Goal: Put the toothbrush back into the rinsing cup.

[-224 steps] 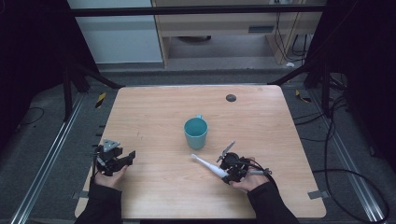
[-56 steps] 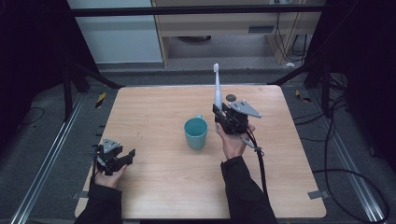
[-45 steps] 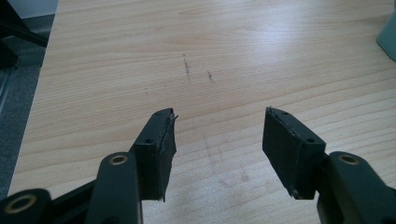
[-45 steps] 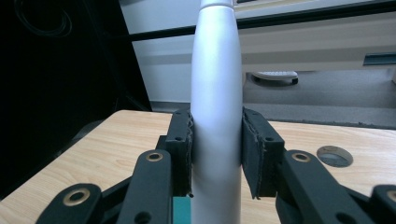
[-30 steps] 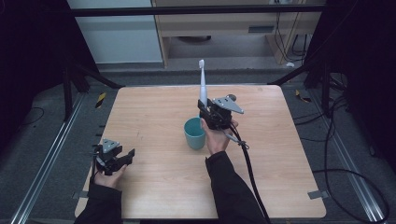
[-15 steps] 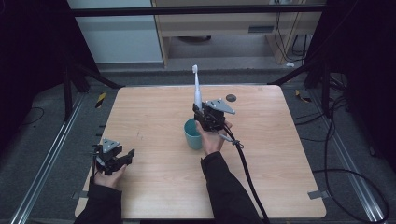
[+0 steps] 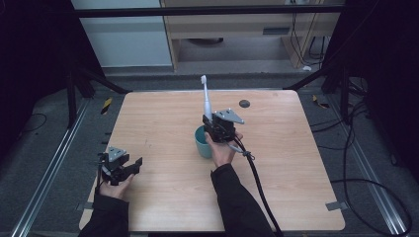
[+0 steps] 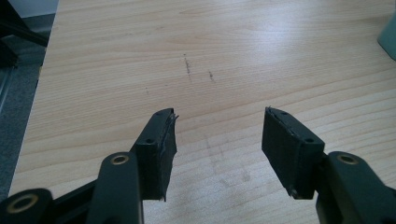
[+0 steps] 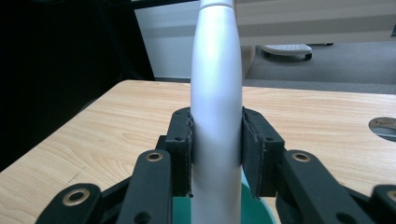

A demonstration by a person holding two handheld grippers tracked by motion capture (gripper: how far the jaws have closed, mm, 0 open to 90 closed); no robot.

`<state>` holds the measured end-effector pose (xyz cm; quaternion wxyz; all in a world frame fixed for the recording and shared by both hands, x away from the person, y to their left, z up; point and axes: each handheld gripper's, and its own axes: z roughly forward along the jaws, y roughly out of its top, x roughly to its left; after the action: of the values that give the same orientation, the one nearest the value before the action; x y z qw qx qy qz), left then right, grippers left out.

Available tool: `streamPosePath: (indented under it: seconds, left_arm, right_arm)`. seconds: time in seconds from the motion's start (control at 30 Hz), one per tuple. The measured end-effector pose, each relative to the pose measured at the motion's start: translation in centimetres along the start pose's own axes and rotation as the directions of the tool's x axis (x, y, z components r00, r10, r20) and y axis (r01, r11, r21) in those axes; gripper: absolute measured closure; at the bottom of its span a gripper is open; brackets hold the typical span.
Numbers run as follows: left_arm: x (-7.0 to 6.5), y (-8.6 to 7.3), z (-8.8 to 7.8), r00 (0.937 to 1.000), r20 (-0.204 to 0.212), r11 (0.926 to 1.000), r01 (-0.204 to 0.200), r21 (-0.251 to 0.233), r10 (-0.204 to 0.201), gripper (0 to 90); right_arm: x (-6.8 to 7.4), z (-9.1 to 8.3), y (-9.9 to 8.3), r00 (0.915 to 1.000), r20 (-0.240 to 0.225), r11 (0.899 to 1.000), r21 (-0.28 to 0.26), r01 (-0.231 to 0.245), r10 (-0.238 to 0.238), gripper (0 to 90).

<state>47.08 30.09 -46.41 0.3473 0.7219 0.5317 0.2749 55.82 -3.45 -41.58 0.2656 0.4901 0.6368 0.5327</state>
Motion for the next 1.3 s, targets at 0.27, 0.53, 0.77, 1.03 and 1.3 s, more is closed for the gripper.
streamPosePath:
  seconds: [0.27, 0.53, 0.77, 1.03, 1.3]
  left_arm:
    - [0.0, 0.0, 0.0, 1.0000, 0.000, 1.0000, 0.001, 0.000, -0.001, 43.9]
    - [0.0, 0.0, 0.0, 1.0000, 0.000, 1.0000, -0.001, 0.001, 0.001, 44.0]
    - [0.0, 0.0, 0.0, 1.0000, 0.001, 1.0000, -0.002, 0.002, 0.002, 44.0]
    - [-0.1, 0.0, 0.1, 1.0000, 0.003, 1.0000, -0.003, 0.004, 0.003, 44.0]
    - [-0.1, 0.0, 0.0, 1.0000, 0.003, 1.0000, -0.002, 0.003, 0.002, 44.0]
  right_arm:
    - [0.3, 0.5, -1.2, 0.9999, 0.011, 1.000, 0.029, 0.001, -0.001, 66.2]
    - [0.6, 0.7, -1.8, 0.9995, 0.020, 0.998, 0.060, 0.021, -0.022, 66.0]
    - [0.6, 0.9, -2.0, 0.9992, 0.025, 0.995, 0.091, 0.029, -0.031, 65.9]
    - [0.5, 1.1, -2.2, 0.9993, 0.023, 0.992, 0.125, 0.026, -0.029, 65.8]
    - [0.5, 1.1, -2.4, 0.9989, 0.024, 0.990, 0.139, 0.037, -0.041, 65.8]
